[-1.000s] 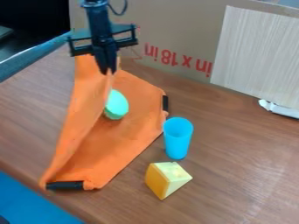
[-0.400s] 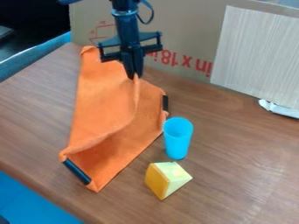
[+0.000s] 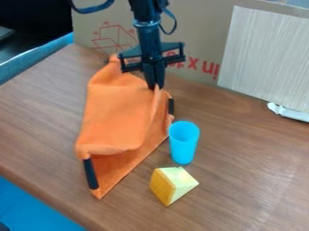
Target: Fold the cloth from bottom left to top right
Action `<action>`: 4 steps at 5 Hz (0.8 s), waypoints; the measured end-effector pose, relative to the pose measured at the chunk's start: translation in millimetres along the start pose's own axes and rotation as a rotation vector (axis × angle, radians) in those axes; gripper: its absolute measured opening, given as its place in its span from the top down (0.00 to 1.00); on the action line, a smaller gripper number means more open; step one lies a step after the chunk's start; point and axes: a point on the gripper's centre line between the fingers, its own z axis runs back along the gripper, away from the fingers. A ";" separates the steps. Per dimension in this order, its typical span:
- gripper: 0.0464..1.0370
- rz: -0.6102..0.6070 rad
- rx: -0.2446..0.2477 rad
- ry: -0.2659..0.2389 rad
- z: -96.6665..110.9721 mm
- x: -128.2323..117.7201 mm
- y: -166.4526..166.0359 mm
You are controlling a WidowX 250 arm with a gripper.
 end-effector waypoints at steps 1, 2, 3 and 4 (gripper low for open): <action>0.80 0.007 0.014 -0.011 -6.6 -1.1 4.9; 0.54 -0.006 0.034 -0.010 -15.5 -6.8 9.7; 0.20 -0.020 0.040 0.013 -17.3 -11.4 11.6; 0.04 -0.041 0.008 0.036 -6.0 -20.6 12.0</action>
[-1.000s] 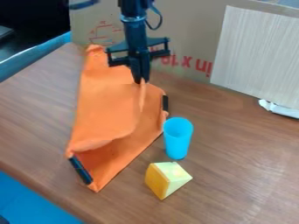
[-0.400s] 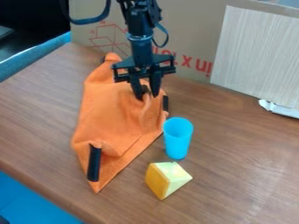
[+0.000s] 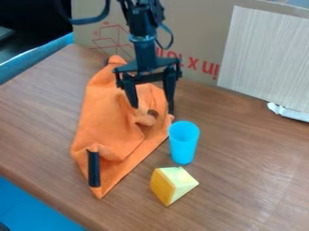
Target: Fold the cloth from bottom left to top right
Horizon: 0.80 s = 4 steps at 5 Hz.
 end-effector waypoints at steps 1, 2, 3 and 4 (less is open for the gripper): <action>0.04 -0.018 -0.066 -0.061 26.8 0.2 0.7; 0.04 -0.058 -0.123 -0.145 55.8 -5.3 0.9; 0.04 -0.021 -0.141 -0.206 85.8 -1.0 25.7; 0.04 -0.041 -0.141 -0.256 105.6 -9.1 53.9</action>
